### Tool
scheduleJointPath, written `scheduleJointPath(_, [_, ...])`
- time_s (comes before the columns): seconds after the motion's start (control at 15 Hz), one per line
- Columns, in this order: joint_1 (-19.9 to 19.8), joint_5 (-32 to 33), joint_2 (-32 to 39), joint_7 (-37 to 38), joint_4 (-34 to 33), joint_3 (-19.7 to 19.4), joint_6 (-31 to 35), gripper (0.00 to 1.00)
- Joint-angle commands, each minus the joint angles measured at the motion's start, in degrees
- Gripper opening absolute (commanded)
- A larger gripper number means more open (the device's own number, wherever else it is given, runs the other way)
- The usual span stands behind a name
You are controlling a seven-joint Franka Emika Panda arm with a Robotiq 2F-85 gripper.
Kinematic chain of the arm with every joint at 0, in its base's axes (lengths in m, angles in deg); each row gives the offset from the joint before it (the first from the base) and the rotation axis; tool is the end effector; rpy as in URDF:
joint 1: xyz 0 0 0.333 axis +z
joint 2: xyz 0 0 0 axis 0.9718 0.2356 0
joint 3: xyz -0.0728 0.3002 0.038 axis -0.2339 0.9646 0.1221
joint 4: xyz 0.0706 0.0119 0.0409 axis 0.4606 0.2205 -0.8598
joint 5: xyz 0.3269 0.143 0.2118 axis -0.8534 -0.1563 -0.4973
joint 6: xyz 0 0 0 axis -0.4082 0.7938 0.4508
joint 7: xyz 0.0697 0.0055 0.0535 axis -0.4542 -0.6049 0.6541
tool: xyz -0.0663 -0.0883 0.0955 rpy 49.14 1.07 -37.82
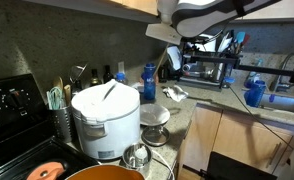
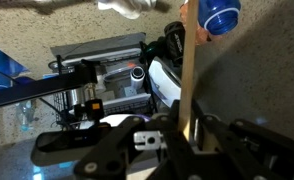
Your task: Use the wooden spoon to mix the plate
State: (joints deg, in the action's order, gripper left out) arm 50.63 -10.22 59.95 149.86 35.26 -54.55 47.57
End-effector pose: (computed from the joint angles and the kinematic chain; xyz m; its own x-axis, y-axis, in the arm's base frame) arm 0.4718 -0.2209 0.5876 -0.1140 -0.5660 0.8165 -0.9610 -0.1456 -0.2351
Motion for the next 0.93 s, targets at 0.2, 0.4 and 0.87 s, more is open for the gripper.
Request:
scheduleJointPath(0.2, [7.57, 11.38, 7.88, 11.90, -2.84, -5.39, -4.95, 0.04])
scheduleJointPath(0.4, [10.52, 11.43, 9.52, 10.55, -1.93, -8.07, -5.77, 0.04])
scheduleJointPath(0.87, [12.55, 11.53, 10.96, 9.18, 1.07, -12.47, -4.44, 0.04])
